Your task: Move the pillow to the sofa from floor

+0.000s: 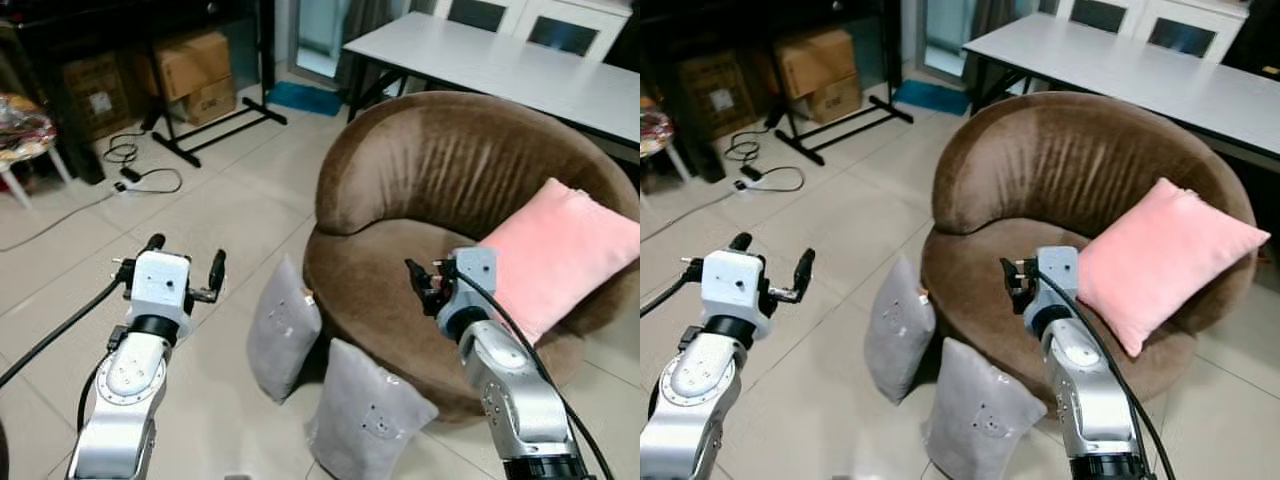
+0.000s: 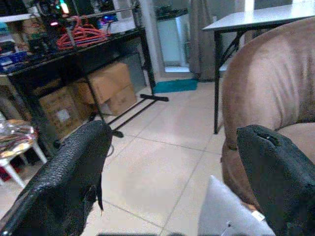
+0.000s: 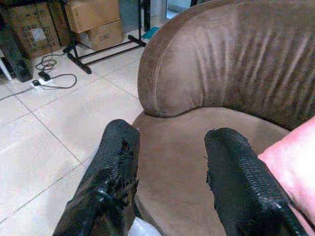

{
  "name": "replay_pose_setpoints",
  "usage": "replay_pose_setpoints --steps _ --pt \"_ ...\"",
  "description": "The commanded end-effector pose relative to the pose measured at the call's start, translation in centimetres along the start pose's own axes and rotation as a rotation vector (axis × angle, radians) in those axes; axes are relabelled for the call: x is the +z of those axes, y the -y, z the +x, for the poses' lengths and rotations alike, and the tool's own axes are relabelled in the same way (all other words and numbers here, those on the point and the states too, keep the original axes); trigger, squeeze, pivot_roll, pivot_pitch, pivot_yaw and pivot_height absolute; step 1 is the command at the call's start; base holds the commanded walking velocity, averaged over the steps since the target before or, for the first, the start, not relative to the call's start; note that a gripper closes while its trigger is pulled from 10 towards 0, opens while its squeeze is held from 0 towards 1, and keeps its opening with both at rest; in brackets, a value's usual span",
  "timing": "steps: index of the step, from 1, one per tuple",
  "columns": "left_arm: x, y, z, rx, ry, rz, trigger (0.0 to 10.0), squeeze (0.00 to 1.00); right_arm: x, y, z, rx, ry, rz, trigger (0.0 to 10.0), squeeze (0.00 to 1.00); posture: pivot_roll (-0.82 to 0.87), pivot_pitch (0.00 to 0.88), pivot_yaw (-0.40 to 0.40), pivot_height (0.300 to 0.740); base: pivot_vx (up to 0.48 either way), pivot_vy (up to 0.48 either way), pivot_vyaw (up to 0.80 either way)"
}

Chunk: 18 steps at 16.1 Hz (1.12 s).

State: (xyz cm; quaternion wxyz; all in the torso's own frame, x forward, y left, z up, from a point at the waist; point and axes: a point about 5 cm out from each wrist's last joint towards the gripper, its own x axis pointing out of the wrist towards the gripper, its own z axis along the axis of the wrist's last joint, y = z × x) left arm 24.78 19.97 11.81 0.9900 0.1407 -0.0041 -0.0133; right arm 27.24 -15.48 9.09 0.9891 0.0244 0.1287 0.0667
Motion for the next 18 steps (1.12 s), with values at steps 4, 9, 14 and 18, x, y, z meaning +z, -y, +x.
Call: replay_pose_setpoints --steps 4,9,14,18 --pt "-0.40 0.19 -0.17 0.016 -0.010 -0.018 10.0 0.00 0.14 0.85 -0.14 -0.017 0.020 0.002 10.0 0.00 0.02 0.000 -0.063 0.670 0.000 0.000 0.00" --pt "-0.48 0.05 -0.11 0.033 -0.013 -0.032 10.0 0.00 0.21 0.68 -0.03 -0.012 0.027 -0.007 10.0 0.00 0.02 0.000 -0.065 0.620 0.000 0.000 0.00" --pt "-0.57 -0.02 -0.18 0.025 -0.012 -0.049 10.0 0.00 0.25 0.45 0.07 0.000 0.025 -0.033 10.0 0.00 0.02 0.000 -0.068 0.620 0.097 0.000 0.00" --pt "-0.59 0.03 -0.16 0.022 -0.011 -0.055 10.0 0.00 0.28 0.45 0.14 0.000 0.024 -0.038 10.0 0.00 0.02 0.000 -0.071 0.620 0.245 0.000 0.00"
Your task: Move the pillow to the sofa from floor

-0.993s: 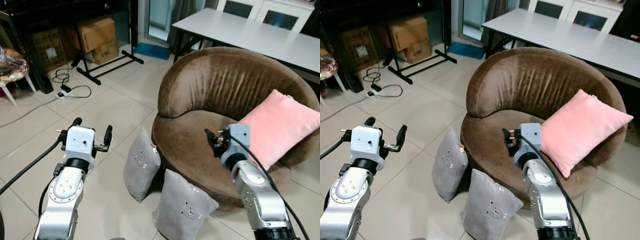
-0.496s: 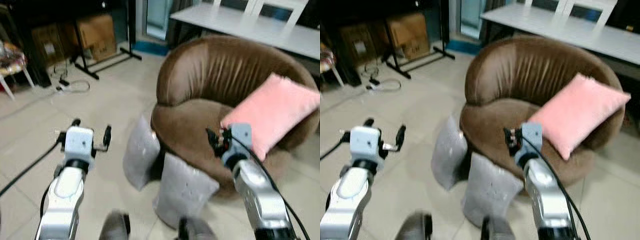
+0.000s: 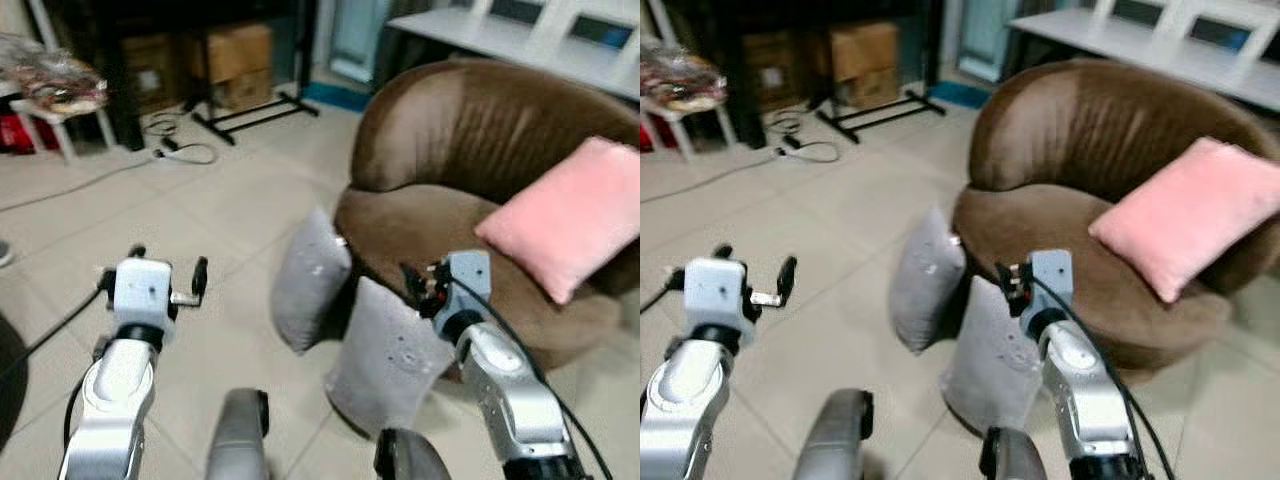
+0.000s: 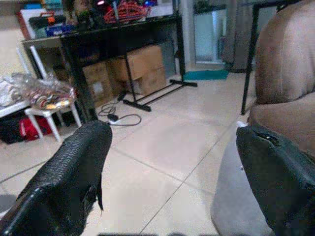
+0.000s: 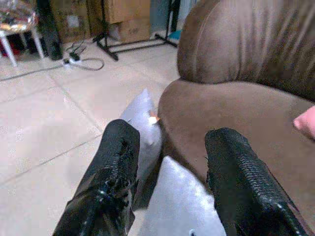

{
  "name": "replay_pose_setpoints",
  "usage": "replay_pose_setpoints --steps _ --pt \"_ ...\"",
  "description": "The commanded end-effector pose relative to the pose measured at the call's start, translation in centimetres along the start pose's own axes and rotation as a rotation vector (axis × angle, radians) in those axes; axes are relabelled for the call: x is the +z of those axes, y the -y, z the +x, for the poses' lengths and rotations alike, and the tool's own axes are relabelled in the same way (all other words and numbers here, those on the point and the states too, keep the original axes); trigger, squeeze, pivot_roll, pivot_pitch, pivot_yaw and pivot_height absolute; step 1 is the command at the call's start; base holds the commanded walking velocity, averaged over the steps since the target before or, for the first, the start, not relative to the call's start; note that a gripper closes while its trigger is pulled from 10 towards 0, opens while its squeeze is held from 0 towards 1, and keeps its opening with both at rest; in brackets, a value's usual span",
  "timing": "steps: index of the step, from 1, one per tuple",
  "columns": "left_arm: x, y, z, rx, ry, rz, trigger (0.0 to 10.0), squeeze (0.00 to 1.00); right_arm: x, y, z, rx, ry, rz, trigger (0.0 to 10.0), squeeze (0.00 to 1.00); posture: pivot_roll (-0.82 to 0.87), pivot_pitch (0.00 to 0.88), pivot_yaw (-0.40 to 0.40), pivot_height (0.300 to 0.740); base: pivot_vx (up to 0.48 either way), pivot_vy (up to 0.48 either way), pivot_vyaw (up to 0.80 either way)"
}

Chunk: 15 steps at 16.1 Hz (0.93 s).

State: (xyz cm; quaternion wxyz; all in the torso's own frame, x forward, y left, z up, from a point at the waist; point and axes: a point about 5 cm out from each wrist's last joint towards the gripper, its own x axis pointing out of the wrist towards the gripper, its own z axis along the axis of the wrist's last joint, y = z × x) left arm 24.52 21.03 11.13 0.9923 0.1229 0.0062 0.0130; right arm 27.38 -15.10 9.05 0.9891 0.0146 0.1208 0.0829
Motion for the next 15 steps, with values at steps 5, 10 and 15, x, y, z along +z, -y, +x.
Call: replay_pose_setpoints --steps 5,10,15 --pt "0.25 0.93 0.10 -0.035 0.018 -0.028 10.0 0.00 0.15 0.76 0.04 -0.038 0.006 -0.016 10.0 0.00 0.02 0.000 -0.069 0.620 0.254 0.000 0.00" --pt "0.28 0.94 0.15 -0.047 0.020 -0.029 10.0 0.00 0.07 0.77 0.10 -0.039 0.004 -0.005 10.0 0.00 0.03 0.000 -0.065 0.620 0.260 0.000 0.00" --pt "0.28 0.92 0.20 -0.052 0.024 -0.027 10.0 0.00 -0.03 0.75 0.15 -0.035 0.002 -0.018 10.0 0.00 0.03 0.000 -0.063 0.620 0.266 0.000 0.00"
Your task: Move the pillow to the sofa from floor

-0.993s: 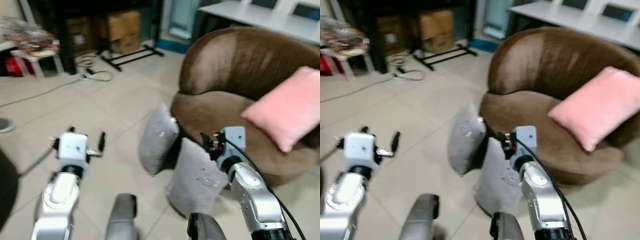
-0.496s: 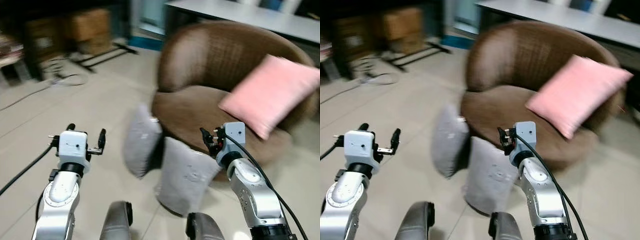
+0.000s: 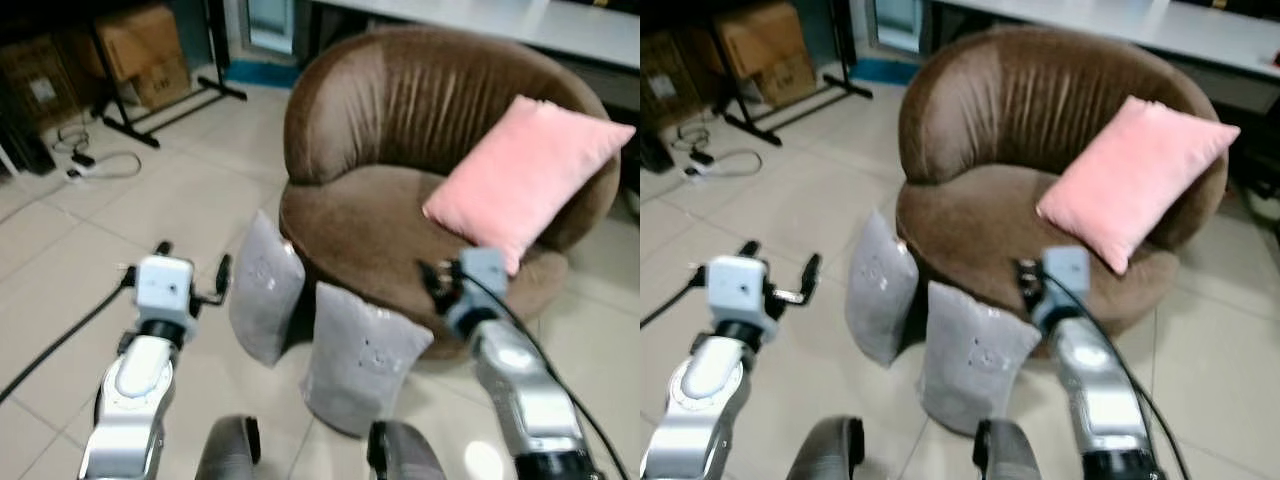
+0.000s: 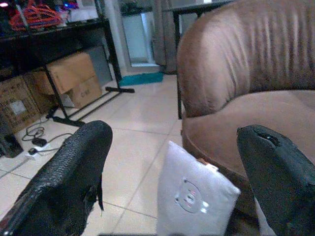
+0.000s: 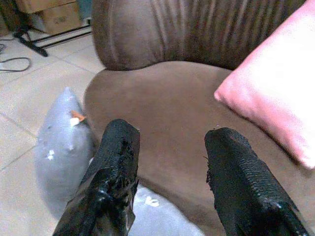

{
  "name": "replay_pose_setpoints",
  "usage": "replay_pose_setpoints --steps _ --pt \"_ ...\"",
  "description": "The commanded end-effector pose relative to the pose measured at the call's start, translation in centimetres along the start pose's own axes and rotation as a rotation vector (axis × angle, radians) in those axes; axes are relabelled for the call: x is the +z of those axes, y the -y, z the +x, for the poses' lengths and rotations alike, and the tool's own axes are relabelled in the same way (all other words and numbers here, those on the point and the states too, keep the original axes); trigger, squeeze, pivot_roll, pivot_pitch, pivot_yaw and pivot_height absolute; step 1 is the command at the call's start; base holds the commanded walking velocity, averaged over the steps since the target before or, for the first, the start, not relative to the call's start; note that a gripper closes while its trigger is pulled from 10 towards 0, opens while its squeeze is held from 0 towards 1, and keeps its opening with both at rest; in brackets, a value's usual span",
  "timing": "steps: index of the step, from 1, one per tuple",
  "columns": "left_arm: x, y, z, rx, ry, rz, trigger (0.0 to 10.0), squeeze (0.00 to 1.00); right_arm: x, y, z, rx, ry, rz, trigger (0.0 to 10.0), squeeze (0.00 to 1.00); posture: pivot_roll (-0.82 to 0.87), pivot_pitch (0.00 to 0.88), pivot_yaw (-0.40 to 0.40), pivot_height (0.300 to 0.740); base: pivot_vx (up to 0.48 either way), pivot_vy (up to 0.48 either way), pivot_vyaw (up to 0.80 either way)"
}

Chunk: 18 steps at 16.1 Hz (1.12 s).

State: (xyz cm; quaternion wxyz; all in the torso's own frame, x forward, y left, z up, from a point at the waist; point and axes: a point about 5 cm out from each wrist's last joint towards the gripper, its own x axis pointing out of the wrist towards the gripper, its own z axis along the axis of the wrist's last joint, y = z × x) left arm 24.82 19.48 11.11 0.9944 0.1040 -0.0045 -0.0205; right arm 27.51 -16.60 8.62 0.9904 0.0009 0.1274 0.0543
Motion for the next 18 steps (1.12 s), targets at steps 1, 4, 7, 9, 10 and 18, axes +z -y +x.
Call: replay_pose_setpoints --steps 1,4,7,9,10,18 --pt "-0.05 -0.60 -0.10 0.011 -0.004 0.012 10.0 0.00 0.37 -0.88 0.18 0.036 0.017 -0.013 10.0 0.00 0.03 0.000 -0.063 0.620 0.262 0.000 0.00" --pt "-0.03 -0.67 -0.09 0.010 -0.004 0.014 10.0 0.00 0.34 -1.46 0.21 0.079 0.009 -0.070 10.0 0.00 0.03 0.000 -0.062 0.620 0.266 0.000 0.53" --pt "-0.04 -0.68 -0.08 0.009 -0.004 0.016 10.0 0.00 0.26 -0.98 0.34 0.024 0.012 -0.001 10.0 0.00 0.03 0.000 -0.059 0.620 0.264 0.000 0.41" --pt "-0.05 -0.70 -0.04 0.006 -0.005 0.017 10.0 0.00 0.30 -0.82 0.34 0.019 0.012 -0.015 10.0 0.00 0.03 0.000 -0.055 0.620 0.262 0.000 0.00" --pt "-0.04 -0.71 0.00 0.004 -0.005 0.017 10.0 0.00 0.31 -0.80 0.33 0.019 0.012 -0.015 10.0 0.00 0.03 0.000 -0.054 0.620 0.266 0.000 0.00" --pt "-0.16 -0.70 0.06 0.010 -0.013 0.029 10.0 0.00 0.34 -0.95 0.37 0.025 0.017 0.011 10.0 0.00 0.03 0.000 -0.057 0.620 0.165 0.000 0.00"
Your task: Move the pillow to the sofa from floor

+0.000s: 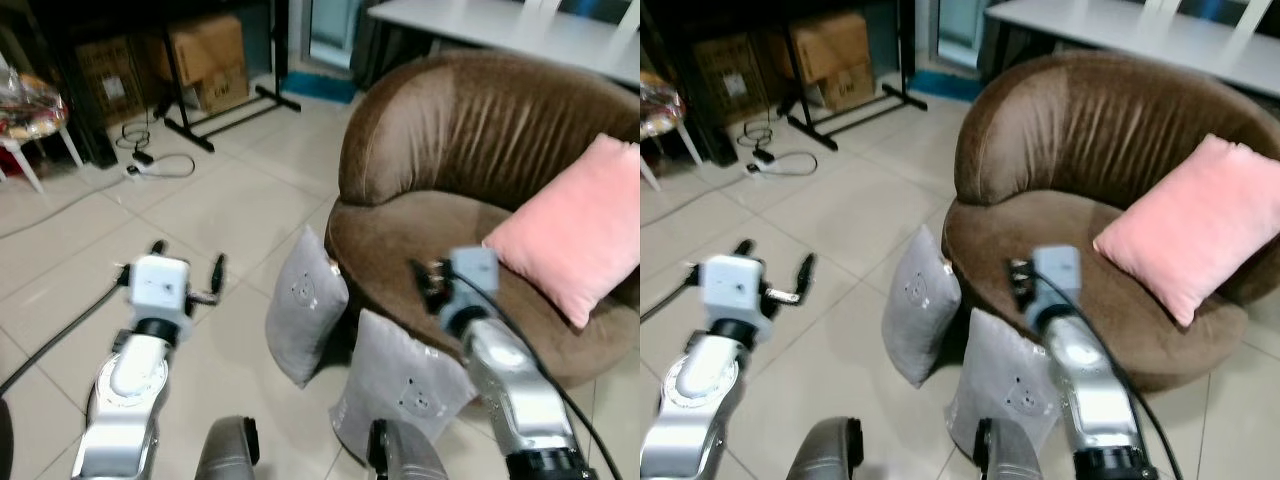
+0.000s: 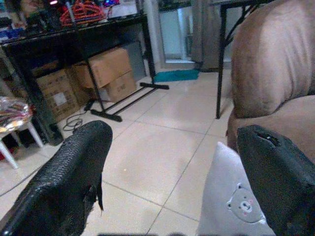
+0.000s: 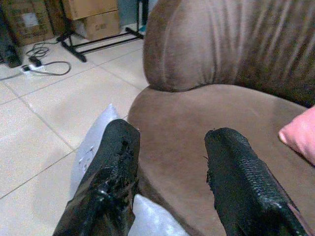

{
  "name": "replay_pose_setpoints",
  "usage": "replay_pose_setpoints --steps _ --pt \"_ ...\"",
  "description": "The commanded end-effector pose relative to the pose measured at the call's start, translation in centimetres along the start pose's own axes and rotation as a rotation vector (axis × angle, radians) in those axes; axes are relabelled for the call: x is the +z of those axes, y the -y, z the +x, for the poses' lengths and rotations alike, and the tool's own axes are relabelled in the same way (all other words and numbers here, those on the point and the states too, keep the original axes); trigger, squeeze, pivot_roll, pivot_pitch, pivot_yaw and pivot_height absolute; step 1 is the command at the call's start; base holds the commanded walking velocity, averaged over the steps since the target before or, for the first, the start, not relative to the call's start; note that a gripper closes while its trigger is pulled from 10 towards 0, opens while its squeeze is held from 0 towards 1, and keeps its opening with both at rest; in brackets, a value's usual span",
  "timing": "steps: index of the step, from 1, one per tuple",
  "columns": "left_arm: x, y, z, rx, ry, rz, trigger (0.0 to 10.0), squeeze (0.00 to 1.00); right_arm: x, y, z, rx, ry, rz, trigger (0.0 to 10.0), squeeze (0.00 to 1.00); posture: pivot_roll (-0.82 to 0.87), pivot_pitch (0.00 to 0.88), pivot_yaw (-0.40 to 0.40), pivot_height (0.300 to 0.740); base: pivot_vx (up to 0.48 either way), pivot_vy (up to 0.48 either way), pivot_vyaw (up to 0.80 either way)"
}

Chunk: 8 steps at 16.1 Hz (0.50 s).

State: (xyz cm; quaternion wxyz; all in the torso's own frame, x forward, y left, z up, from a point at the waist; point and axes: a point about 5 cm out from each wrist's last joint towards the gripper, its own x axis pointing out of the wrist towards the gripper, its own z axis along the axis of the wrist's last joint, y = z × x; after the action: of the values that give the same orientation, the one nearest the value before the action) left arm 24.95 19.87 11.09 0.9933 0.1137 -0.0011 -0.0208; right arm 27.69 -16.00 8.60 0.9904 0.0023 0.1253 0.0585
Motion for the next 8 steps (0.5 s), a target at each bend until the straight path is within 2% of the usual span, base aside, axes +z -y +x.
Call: replay_pose_setpoints --steps 1,8 --pt "-0.06 -0.34 -0.05 0.012 -0.006 0.011 10.0 0.00 0.31 -0.36 0.17 0.017 0.013 0.012 10.0 0.00 0.03 0.000 -0.057 0.620 0.000 0.000 0.00" --pt "-0.17 -0.27 0.19 0.014 -0.018 0.017 10.0 0.00 0.07 -0.26 0.24 0.004 0.007 0.058 10.0 0.00 0.03 0.000 -0.052 0.550 0.000 0.000 0.00"
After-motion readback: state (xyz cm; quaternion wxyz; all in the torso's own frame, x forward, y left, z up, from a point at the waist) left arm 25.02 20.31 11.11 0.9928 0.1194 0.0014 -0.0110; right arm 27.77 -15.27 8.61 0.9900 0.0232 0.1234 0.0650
